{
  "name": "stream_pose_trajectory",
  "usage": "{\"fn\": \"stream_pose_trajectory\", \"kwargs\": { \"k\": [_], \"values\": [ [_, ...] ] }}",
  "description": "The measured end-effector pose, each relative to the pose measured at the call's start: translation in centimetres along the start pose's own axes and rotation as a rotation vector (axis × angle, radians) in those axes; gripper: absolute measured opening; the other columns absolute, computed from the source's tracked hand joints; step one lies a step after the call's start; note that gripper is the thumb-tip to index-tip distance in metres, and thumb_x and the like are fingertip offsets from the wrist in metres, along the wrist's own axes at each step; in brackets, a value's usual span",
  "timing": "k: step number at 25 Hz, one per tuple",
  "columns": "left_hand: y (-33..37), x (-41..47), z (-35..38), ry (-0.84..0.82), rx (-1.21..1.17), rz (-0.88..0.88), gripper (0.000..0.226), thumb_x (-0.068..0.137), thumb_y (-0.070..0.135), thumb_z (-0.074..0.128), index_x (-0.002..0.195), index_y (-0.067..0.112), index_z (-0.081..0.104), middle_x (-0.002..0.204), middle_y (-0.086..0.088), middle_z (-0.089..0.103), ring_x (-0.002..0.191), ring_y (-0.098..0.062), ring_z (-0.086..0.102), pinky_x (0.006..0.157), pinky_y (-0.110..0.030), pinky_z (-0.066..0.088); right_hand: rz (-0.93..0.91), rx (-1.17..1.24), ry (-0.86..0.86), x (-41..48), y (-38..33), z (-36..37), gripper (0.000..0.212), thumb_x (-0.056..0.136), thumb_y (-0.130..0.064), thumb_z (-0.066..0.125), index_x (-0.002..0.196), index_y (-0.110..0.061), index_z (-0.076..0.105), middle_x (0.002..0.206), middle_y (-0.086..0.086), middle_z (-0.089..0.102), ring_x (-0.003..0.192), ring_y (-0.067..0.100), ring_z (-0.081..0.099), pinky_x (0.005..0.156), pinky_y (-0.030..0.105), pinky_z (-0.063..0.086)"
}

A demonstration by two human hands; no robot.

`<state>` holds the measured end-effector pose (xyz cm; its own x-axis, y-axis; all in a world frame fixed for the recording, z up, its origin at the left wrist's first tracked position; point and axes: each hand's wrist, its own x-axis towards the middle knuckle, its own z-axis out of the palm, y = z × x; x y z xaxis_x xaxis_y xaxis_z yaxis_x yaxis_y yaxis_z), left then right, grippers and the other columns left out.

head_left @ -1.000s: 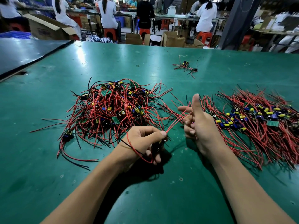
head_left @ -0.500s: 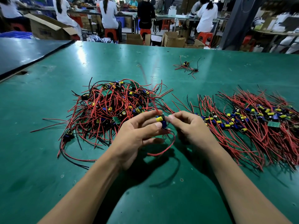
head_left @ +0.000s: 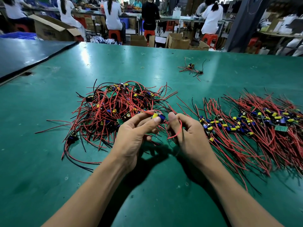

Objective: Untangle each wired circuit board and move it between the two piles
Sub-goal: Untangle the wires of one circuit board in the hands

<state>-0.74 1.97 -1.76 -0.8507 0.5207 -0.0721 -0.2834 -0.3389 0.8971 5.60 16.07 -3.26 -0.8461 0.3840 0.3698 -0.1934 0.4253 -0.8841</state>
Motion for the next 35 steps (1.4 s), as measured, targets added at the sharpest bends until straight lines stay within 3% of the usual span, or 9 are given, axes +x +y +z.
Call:
{"fn": "stream_pose_trajectory", "kwargs": {
  "k": [3,5,8,11,13,17,20,29,35],
  "values": [
    [0.0,0.0,0.1,-0.041,-0.065,-0.073,0.035,0.064,0.009,0.076,0.097,0.011,0.068,0.083,-0.002,0.073,0.060,-0.012,0.062,0.051,-0.019,0.049,0.124,0.229,-0.001,0.2,-0.6,0.0,0.043,0.101,-0.044,0.052,0.066,-0.023,0.064,0.057,-0.008,0.056,0.050,0.002,0.046,0.048,0.015,0.036],
    [0.1,0.0,0.2,-0.085,-0.140,-0.149,0.034,0.066,0.003,0.071,0.099,0.008,0.066,0.084,-0.007,0.072,0.059,-0.016,0.065,0.051,-0.022,0.054,0.270,0.395,-0.042,0.4,-1.1,-0.5,0.040,0.093,-0.048,0.056,0.063,-0.024,0.066,0.056,-0.007,0.051,0.046,0.006,0.038,0.043,0.017,0.025],
    [0.3,-0.2,0.3,-0.165,-0.116,-0.295,0.021,0.077,0.023,0.064,0.088,0.005,0.069,0.073,-0.008,0.067,0.052,-0.016,0.063,0.047,-0.022,0.053,0.353,0.475,-0.234,0.4,-1.4,-1.5,0.042,0.086,-0.054,0.064,0.059,-0.022,0.064,0.056,-0.003,0.040,0.048,0.012,0.028,0.046,0.026,0.016],
    [0.5,-0.3,0.2,-0.271,-0.035,-0.403,0.045,0.085,0.048,0.058,0.073,0.007,0.074,0.064,-0.004,0.064,0.050,-0.014,0.063,0.045,-0.021,0.052,0.369,0.433,-0.354,0.1,-1.6,-1.9,0.042,0.087,-0.050,0.061,0.058,-0.020,0.064,0.054,-0.002,0.038,0.044,0.009,0.029,0.042,0.019,0.019],
    [0.6,-0.4,0.1,-0.312,0.015,-0.380,0.039,0.081,0.048,0.062,0.074,0.013,0.076,0.068,-0.005,0.067,0.054,-0.014,0.066,0.047,-0.021,0.053,0.365,0.405,-0.344,0.2,-1.3,-2.0,0.042,0.088,-0.049,0.062,0.059,-0.020,0.063,0.056,0.002,0.039,0.044,0.007,0.031,0.040,0.016,0.023],
    [0.0,-0.4,0.2,-0.290,-0.041,-0.287,0.018,0.075,0.023,0.072,0.086,0.010,0.067,0.079,-0.014,0.071,0.060,-0.021,0.070,0.050,-0.024,0.056,0.362,0.360,-0.221,0.5,-0.4,-1.7,0.032,0.084,-0.048,0.070,0.069,-0.019,0.068,0.068,0.012,0.043,0.058,0.018,0.032,0.051,0.031,0.017],
    [-0.3,-0.3,0.3,-0.254,-0.060,-0.253,0.021,0.071,0.014,0.075,0.084,0.008,0.060,0.080,-0.020,0.070,0.061,-0.027,0.071,0.051,-0.028,0.057,0.353,0.389,-0.111,0.7,0.0,-1.7,0.035,0.074,-0.048,0.083,0.075,-0.015,0.073,0.057,0.005,0.040,0.049,0.012,0.031,0.045,0.021,0.021],
    [-0.7,-0.2,0.4,-0.253,0.008,-0.197,0.023,0.066,0.011,0.077,0.082,0.008,0.061,0.080,-0.021,0.070,0.064,-0.031,0.072,0.058,-0.033,0.061,0.511,0.665,-0.086,1.3,-0.4,-1.7,0.037,0.074,-0.051,0.072,0.065,-0.015,0.066,0.047,-0.005,0.030,0.034,0.005,0.024,0.039,0.020,0.017],
    [-1.2,-0.2,0.6,-0.279,0.153,-0.174,0.008,0.074,0.007,0.073,0.077,0.014,0.072,0.074,-0.011,0.070,0.058,-0.020,0.067,0.055,-0.024,0.055,0.708,0.799,-0.140,1.1,-0.7,-1.3,0.035,0.075,-0.042,0.073,0.059,-0.014,0.060,0.041,-0.006,0.031,0.027,0.002,0.024,0.028,0.015,0.022]
  ]
}}
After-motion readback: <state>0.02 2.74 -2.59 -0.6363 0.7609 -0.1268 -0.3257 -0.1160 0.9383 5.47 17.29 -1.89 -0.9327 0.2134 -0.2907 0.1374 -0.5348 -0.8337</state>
